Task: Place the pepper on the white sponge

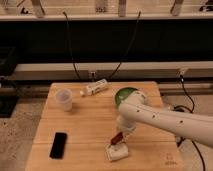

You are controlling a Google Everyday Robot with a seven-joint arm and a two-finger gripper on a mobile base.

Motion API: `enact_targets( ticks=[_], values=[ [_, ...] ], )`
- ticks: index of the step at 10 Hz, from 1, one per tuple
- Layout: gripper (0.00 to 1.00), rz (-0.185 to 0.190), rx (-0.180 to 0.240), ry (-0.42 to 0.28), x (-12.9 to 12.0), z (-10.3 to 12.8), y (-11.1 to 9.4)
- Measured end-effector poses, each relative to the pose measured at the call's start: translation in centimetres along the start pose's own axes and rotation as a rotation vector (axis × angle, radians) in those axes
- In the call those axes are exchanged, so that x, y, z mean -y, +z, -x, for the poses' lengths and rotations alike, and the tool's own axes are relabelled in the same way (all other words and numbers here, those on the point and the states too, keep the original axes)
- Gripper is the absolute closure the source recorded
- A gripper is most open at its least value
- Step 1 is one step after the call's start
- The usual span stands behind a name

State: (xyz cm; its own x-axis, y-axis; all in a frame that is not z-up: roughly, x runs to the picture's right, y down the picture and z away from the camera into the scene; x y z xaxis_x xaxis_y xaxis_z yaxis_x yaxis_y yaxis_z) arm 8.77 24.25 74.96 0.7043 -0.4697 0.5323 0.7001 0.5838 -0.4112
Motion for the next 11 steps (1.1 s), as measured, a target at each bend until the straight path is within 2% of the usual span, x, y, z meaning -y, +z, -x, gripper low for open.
enact_targets(
  ticks=[3, 4, 6, 8, 11],
  values=[
    [0.98, 0.000, 0.004, -0.001, -0.28, -0.05, 0.17],
    [0.91, 0.000, 0.005, -0.002, -0.28, -0.07, 0.19],
    [0.89, 0.000, 0.007, -0.005, -0.32, -0.05, 0.32],
    [0.81, 0.001, 0.008, -0.006, -0.45, -0.07, 0.39],
    [0.81, 0.002, 0.010, -0.009, -0.54, -0.10, 0.49]
  ],
)
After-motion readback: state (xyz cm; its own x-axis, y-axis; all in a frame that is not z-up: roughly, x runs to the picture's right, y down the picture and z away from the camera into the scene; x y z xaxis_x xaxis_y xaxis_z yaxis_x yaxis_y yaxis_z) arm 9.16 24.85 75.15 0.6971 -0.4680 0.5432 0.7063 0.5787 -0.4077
